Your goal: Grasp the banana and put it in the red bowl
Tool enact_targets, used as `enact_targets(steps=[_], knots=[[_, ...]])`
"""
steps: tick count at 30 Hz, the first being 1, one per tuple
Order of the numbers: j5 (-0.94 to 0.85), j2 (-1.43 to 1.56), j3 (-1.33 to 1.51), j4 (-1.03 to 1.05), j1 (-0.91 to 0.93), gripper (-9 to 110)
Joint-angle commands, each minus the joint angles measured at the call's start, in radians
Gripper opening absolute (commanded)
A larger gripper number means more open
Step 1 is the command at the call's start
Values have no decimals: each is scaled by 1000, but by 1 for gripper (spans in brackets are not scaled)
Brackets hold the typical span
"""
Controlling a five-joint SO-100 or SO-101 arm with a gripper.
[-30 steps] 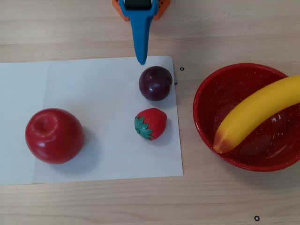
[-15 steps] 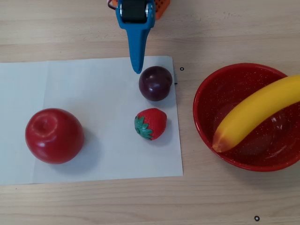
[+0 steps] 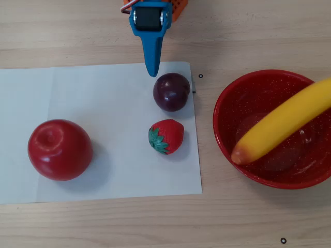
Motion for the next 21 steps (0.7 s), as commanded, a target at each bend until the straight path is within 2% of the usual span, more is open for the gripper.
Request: enact_targets(steps=[1, 21], knots=[[-15, 25, 9, -5, 5, 0], [-14, 23, 9, 0, 5, 0]])
